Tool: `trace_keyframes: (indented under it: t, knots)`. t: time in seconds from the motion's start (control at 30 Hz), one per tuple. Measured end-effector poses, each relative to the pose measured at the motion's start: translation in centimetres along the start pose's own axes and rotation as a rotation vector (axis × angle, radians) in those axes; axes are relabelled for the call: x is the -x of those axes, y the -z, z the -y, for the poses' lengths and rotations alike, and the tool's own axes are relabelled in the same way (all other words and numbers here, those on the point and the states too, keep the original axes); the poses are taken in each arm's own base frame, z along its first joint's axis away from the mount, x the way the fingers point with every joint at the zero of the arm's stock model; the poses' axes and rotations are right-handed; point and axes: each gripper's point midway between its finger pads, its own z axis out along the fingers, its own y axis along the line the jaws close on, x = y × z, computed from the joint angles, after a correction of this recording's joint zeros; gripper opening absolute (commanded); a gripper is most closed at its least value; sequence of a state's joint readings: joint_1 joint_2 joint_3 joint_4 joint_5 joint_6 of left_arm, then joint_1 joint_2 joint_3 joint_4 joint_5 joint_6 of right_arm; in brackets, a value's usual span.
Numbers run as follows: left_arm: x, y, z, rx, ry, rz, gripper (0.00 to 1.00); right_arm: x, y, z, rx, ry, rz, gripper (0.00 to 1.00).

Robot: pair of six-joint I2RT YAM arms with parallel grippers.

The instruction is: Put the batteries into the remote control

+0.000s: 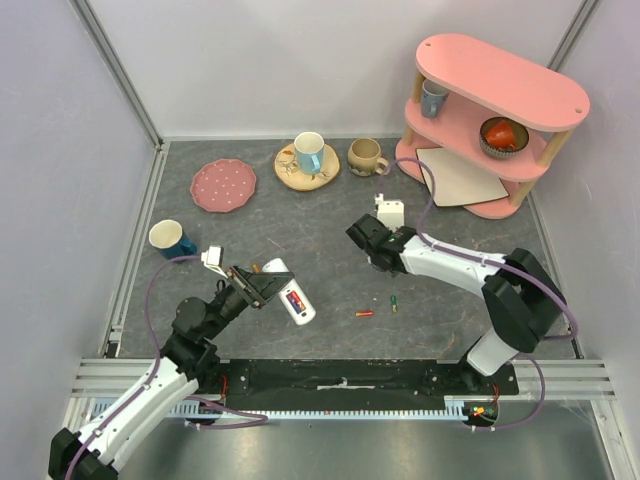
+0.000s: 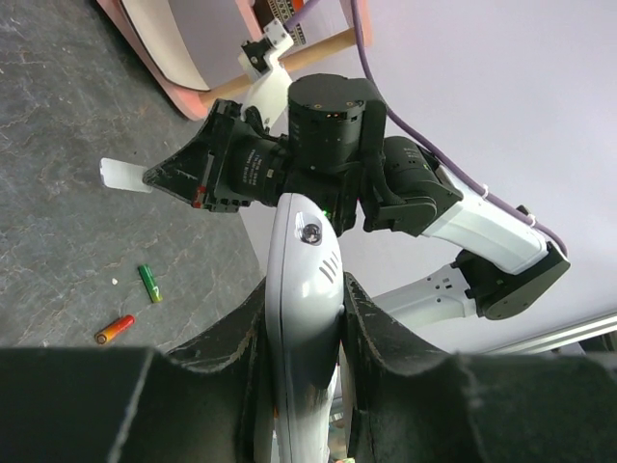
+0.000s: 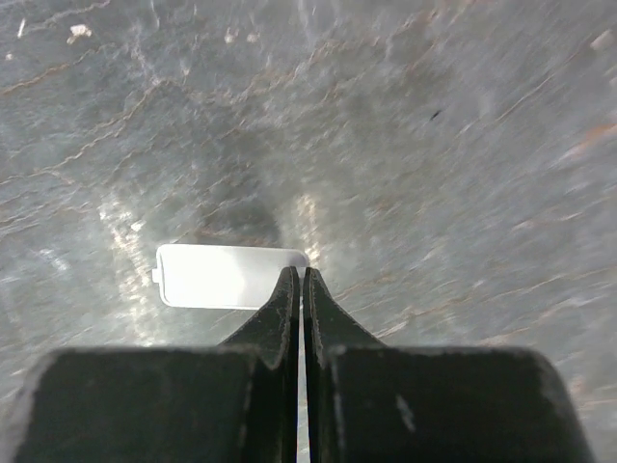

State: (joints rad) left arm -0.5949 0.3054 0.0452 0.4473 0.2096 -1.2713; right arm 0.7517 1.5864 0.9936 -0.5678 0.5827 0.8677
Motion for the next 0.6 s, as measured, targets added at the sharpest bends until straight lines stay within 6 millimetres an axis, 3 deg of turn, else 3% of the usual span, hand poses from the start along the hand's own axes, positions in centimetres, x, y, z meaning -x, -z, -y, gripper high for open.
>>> trace_keyframes:
  t: [0.23, 0.4, 0.6]
  knots:
    - [0.1, 0.1, 0.3, -0.011, -0.002, 0.005, 0.02, 3.8, 2.1, 0.7, -0.256, 0.370, 0.224, 0.00]
    - [0.1, 0.2, 0.2, -0.005, -0.001, 0.004, 0.02, 6.5, 3.2, 3.9, -0.532, 0.576, 0.317, 0.00]
    - [0.0, 0.3, 0.1, 0.000, 0.000, 0.002, 0.02, 6.3, 2.3, 4.3, -0.730, 0.805, 0.320, 0.00]
